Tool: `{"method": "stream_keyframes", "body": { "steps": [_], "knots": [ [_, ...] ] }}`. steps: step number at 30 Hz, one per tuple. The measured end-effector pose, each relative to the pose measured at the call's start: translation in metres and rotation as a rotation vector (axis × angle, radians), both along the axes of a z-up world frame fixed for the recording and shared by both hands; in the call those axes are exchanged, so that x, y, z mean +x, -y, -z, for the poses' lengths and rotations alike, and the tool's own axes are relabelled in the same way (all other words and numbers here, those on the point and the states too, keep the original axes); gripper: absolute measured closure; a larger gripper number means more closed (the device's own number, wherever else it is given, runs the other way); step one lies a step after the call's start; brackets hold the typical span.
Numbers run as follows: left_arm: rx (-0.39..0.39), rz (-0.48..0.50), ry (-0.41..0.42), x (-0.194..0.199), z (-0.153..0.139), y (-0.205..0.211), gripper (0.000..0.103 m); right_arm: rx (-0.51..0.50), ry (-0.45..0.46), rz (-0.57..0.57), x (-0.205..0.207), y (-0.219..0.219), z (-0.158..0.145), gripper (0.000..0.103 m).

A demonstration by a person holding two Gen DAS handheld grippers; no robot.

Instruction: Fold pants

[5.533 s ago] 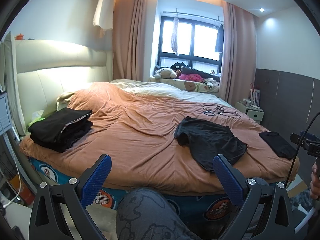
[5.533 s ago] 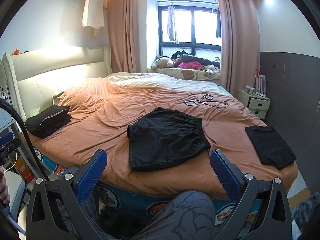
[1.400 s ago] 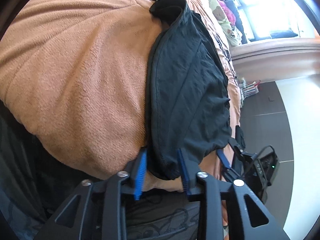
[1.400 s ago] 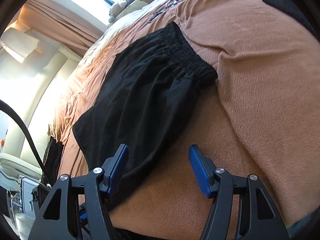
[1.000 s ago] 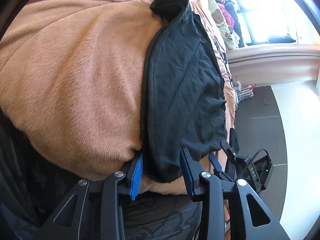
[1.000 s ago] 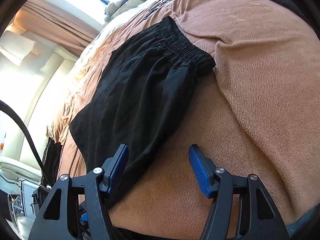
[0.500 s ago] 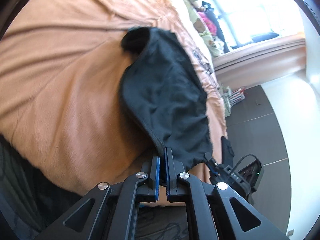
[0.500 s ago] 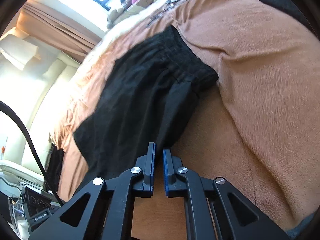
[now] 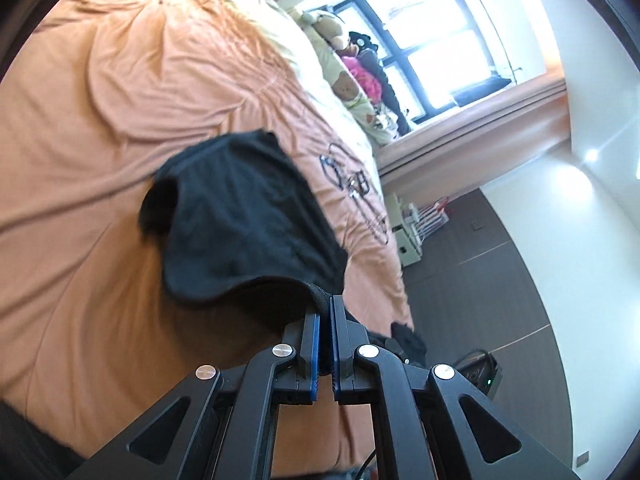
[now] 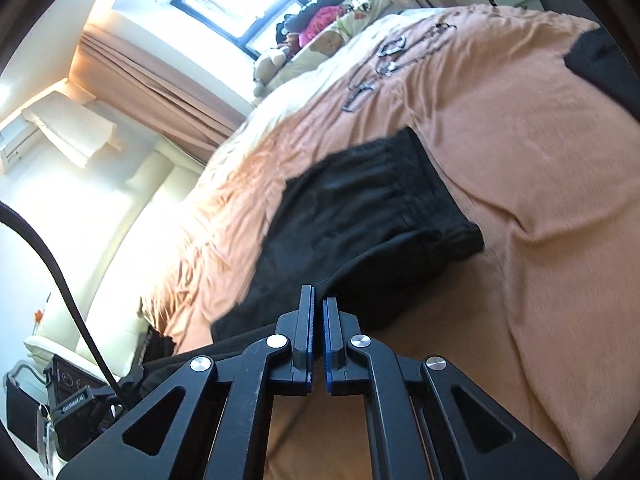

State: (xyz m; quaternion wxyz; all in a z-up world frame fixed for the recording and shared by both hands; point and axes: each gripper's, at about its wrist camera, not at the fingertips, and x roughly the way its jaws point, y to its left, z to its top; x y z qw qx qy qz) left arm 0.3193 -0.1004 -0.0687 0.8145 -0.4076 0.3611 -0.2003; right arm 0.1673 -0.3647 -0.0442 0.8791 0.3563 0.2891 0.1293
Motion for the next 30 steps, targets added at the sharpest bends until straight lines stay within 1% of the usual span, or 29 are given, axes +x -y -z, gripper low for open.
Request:
{"method": "stream_keyframes", "body": {
  "steps": [3, 8, 15, 18, 21, 23, 27, 30],
  "knots": [
    [0.009, 0.0, 0.02, 0.025, -0.016, 0.001, 0.099, 0.006, 0.02, 0.012, 0.019, 0.001, -0.011, 0.102],
    [0.017, 0.004, 0.034, 0.071, -0.031, 0.004, 0.099, 0.009, 0.049, 0.028, 0.054, 0.004, -0.022, 0.102],
    [0.046, 0.021, 0.043, 0.141, -0.038, 0.016, 0.099, 0.013, 0.053, 0.055, 0.118, 0.006, -0.013, 0.102],
    [0.065, 0.029, 0.033, 0.173, -0.033, 0.022, 0.099, 0.022, 0.043, 0.062, 0.139, 0.006, -0.008, 0.102],
    [0.088, 0.037, 0.021, 0.204, -0.024, 0.027, 0.099, 0.025, 0.009, 0.068, 0.168, 0.002, 0.001, 0.102],
    [0.1, 0.041, 0.012, 0.222, -0.017, 0.029, 0.099, 0.022, 0.005, 0.072, 0.179, -0.001, 0.0, 0.102],
    [0.118, 0.049, -0.011, 0.261, 0.005, 0.031, 0.099, 0.019, -0.001, 0.077, 0.209, -0.003, 0.006, 0.102],
    [0.135, 0.054, -0.037, 0.286, 0.024, 0.033, 0.099, -0.022, -0.003, 0.07, 0.231, -0.009, 0.012, 0.102]
  ]
}}
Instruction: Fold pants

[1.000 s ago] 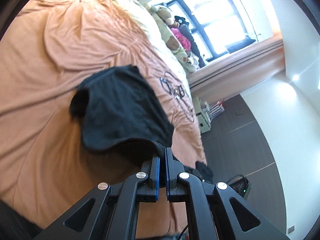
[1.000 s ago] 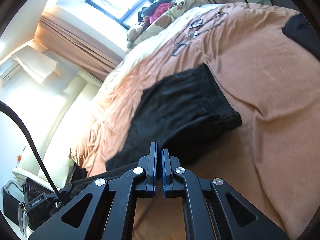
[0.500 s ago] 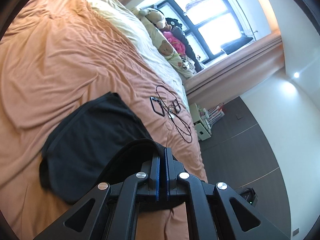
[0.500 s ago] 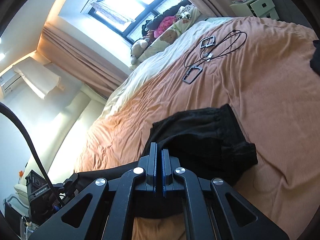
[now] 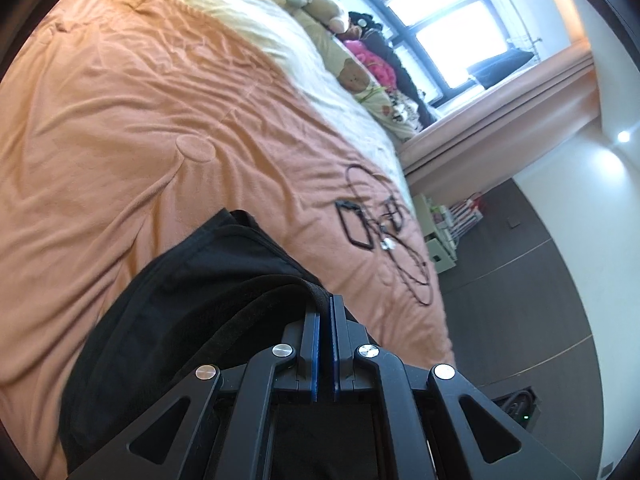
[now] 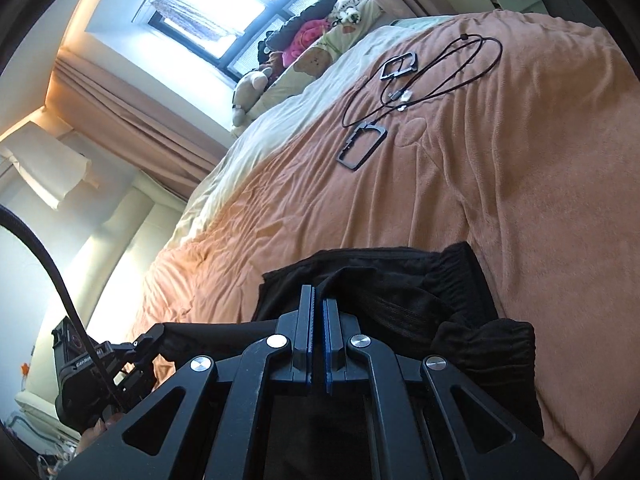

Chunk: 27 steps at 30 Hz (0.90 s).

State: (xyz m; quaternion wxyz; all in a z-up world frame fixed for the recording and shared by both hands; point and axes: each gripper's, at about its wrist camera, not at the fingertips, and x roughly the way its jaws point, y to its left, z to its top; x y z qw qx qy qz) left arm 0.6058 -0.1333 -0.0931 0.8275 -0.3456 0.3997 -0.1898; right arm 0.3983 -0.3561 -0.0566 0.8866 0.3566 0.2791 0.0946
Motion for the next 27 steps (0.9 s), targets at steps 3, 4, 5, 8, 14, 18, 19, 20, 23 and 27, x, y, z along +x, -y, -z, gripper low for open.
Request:
{"method": "stream_keyframes", "body": {
  "steps": [3, 4, 5, 8, 14, 18, 19, 20, 23, 27],
  "knots": [
    [0.018, -0.002, -0.025, 0.023, 0.018, 0.0, 0.099, -0.011, -0.019, -0.003, 0.018, 0.0, 0.011, 0.102],
    [0.026, 0.0, -0.031, 0.03, 0.024, 0.0, 0.099, -0.017, -0.031, -0.007, 0.024, -0.002, 0.014, 0.102],
    [0.04, 0.005, -0.041, 0.037, 0.031, 0.001, 0.099, -0.031, -0.048, -0.016, 0.032, -0.004, 0.017, 0.102],
    [0.09, 0.011, -0.072, 0.05, 0.041, 0.003, 0.098, -0.047, -0.106, -0.049, 0.042, -0.006, 0.022, 0.098],
    [0.213, 0.029, -0.031, 0.055, 0.035, -0.002, 0.046, -0.029, -0.048, -0.033, 0.025, 0.007, -0.001, 0.051],
    [0.339, 0.087, 0.007, 0.054, 0.026, 0.001, 0.045, -0.048, -0.051, -0.02, 0.016, 0.013, -0.008, 0.051],
    [0.384, 0.11, 0.014, 0.055, 0.025, 0.004, 0.045, -0.05, -0.073, -0.031, 0.013, 0.013, -0.006, 0.051],
    [0.431, 0.14, 0.018, 0.056, 0.027, 0.008, 0.044, -0.055, -0.094, -0.04, 0.012, 0.014, -0.005, 0.051],
    [0.534, 0.226, 0.013, 0.064, 0.035, 0.021, 0.044, -0.153, -0.136, -0.027, 0.006, 0.02, -0.009, 0.051],
    [0.658, 0.347, 0.044, 0.071, 0.045, 0.04, 0.044, -0.212, -0.173, -0.008, 0.005, 0.027, -0.014, 0.051]
  ]
}}
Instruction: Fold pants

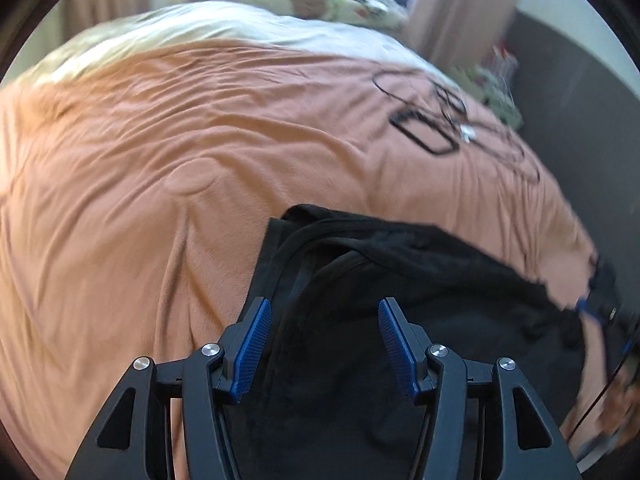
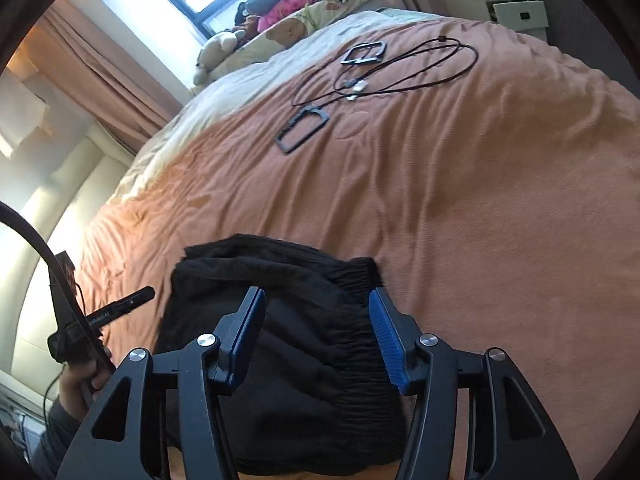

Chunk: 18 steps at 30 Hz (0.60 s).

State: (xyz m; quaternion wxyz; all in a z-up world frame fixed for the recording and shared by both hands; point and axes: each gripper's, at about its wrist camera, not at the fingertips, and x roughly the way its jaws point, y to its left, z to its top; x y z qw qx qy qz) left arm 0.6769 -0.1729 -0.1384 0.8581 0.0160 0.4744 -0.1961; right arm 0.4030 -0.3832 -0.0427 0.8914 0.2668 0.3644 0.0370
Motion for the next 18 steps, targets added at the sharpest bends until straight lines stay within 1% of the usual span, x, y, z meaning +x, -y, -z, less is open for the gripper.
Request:
{"method": "stream_keyframes", "body": {
  "steps": [3, 5, 7, 10, 11, 13, 15, 18],
  "knots": [
    [0.062, 0.079, 0.01, 0.005, 0.007, 0.013, 0.044, -0.046, -0.027, -0.013, 0.001, -0.004, -0.002, 0.051],
    [0.084, 0.1, 0.029, 0.007, 0.01, 0.018, 0.044, -0.06, -0.052, -0.034, 0.001, -0.006, -0.003, 0.051],
    [0.092, 0.118, 0.046, 0.01, 0.013, 0.02, 0.044, -0.126, -0.069, -0.031, 0.002, -0.008, -0.004, 0.051],
    [0.145, 0.151, 0.06, 0.016, 0.02, 0.027, 0.044, -0.133, -0.081, -0.037, 0.003, -0.008, -0.004, 0.051],
    [0.161, 0.155, 0.063, 0.018, 0.022, 0.028, 0.044, -0.151, -0.09, -0.041, 0.003, -0.009, -0.004, 0.051],
    [0.169, 0.155, 0.063, 0.025, 0.026, 0.029, 0.044, -0.184, -0.11, -0.061, 0.004, -0.015, -0.002, 0.051],
    [0.178, 0.159, 0.068, 0.03, 0.029, 0.031, 0.044, -0.176, -0.123, -0.083, 0.007, -0.017, 0.001, 0.051],
    [0.186, 0.186, 0.107, 0.032, 0.03, 0.037, 0.044, -0.174, -0.141, -0.082, 0.009, -0.017, 0.005, 0.051]
  ]
}}
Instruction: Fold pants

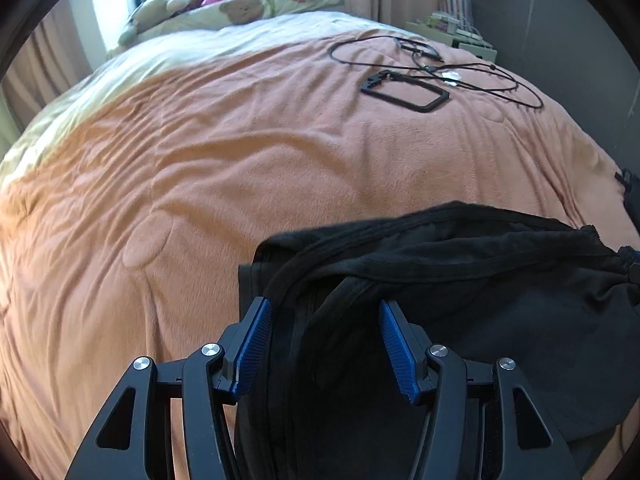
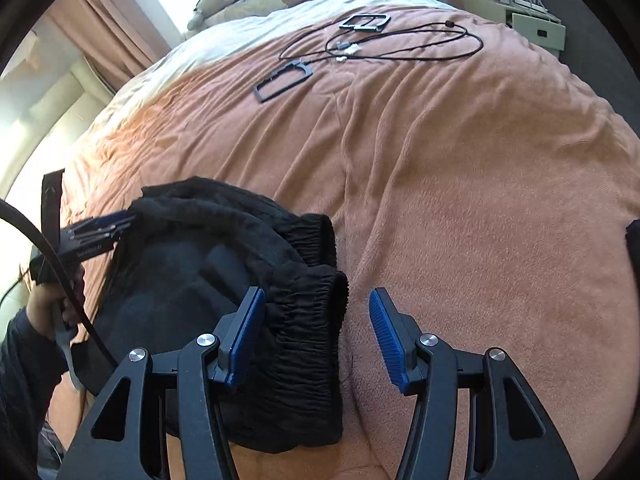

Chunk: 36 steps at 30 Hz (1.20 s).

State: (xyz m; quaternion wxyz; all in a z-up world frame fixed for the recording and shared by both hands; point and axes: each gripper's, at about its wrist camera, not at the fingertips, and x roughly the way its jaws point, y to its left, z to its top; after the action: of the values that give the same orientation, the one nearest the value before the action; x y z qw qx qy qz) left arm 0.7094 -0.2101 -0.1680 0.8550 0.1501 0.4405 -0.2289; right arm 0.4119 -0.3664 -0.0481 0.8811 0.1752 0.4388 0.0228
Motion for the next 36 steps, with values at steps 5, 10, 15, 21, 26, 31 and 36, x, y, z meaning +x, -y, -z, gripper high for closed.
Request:
{"method": "stream_keyframes", "body": {
  "steps": [5, 10, 15, 21, 26, 31, 36],
  "knots": [
    [-0.002, 0.086, 0.038, -0.003, -0.003, 0.016, 0.044, 0.023, 0.008, -0.027, 0.006, 0.001, 0.006, 0.052],
    [0.062, 0.08, -0.001, 0.004, 0.005, 0.026, 0.093, 0.001, 0.006, -0.03, 0.01, -0.001, 0.013, 0.079],
    [0.004, 0.015, 0.057, 0.004, -0.02, 0.011, 0.095, 0.017, 0.087, -0.012, 0.001, -0.002, -0.005, 0.093],
    [-0.023, -0.049, 0.043, 0.016, -0.036, -0.005, 0.095, -0.005, 0.173, 0.0, -0.002, -0.015, -0.014, 0.096],
    [-0.02, -0.069, 0.013, 0.027, -0.028, -0.005, 0.095, -0.032, 0.187, 0.028, 0.006, -0.021, 0.001, 0.096],
    [-0.006, -0.079, -0.022, 0.045, -0.011, -0.001, 0.095, -0.067, 0.197, 0.04, 0.018, -0.028, 0.009, 0.096],
    [0.018, -0.098, -0.057, 0.06, 0.006, 0.006, 0.095, -0.074, 0.195, 0.078, 0.029, -0.03, 0.022, 0.093]
  ]
}}
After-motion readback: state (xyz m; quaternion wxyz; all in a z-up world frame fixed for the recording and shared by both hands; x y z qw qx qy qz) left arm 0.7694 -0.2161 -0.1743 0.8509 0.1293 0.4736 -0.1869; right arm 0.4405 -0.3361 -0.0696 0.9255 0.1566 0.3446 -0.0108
